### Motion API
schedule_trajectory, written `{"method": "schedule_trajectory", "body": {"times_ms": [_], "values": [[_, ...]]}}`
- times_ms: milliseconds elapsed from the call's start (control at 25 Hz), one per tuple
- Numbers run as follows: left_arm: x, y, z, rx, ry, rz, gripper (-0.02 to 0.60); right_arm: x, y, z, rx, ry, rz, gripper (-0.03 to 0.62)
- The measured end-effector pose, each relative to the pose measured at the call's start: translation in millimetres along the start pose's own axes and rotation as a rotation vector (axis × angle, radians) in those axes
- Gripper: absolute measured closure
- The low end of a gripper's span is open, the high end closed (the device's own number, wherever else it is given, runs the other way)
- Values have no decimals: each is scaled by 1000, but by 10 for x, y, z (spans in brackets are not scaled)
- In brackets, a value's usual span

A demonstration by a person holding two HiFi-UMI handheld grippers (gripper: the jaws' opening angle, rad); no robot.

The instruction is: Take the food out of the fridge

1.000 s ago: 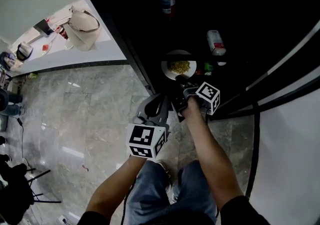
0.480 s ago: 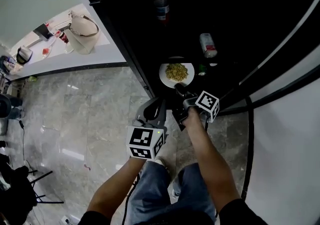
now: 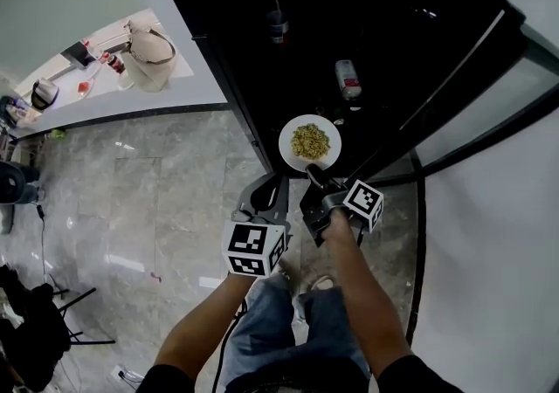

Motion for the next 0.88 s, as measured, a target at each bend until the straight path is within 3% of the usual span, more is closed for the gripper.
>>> {"method": "schedule_trajectory", "body": {"times_ms": [520,880], "values": [[-673,-1076,-408,-48,-46,-12,580,-947,381,1541,-44,-4,25,583],[-971,-1734,-598,-52,-80,-58,581,-1292,558,2547,-99,-67,39,583]]}}
Point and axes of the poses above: the fingertips, and each gripper's own axes: x forward along the fingers, z to its left, y out of its underside, the point moved 1 cm from there along -x, backward along the fingers
